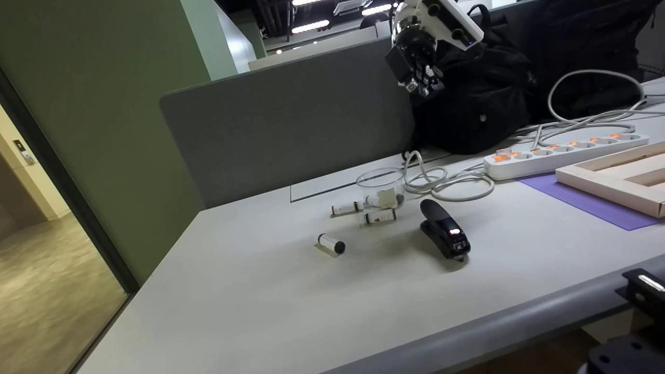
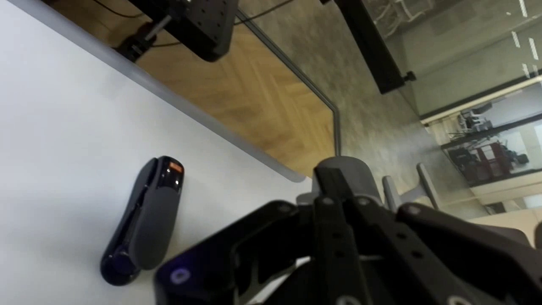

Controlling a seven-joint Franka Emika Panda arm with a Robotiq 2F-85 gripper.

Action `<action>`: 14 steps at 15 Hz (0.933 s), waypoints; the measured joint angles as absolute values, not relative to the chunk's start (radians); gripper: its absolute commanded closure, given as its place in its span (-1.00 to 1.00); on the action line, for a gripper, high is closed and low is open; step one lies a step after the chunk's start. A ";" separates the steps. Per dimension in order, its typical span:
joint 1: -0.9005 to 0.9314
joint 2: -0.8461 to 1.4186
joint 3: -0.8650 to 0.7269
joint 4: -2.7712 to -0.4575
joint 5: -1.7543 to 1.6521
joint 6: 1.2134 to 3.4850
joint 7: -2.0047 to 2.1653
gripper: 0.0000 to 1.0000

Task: Press down the stapler

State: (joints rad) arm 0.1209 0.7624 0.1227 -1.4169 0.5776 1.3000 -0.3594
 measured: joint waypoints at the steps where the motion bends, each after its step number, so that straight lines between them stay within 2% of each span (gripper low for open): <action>1: 0.132 0.765 0.125 -1.395 0.529 1.283 -0.347 1.00; 14: 0.322 0.896 0.137 -1.031 -0.061 1.110 -0.310 0.98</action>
State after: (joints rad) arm 0.3221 0.8959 0.1369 -1.0308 -0.0609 1.1097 -0.3096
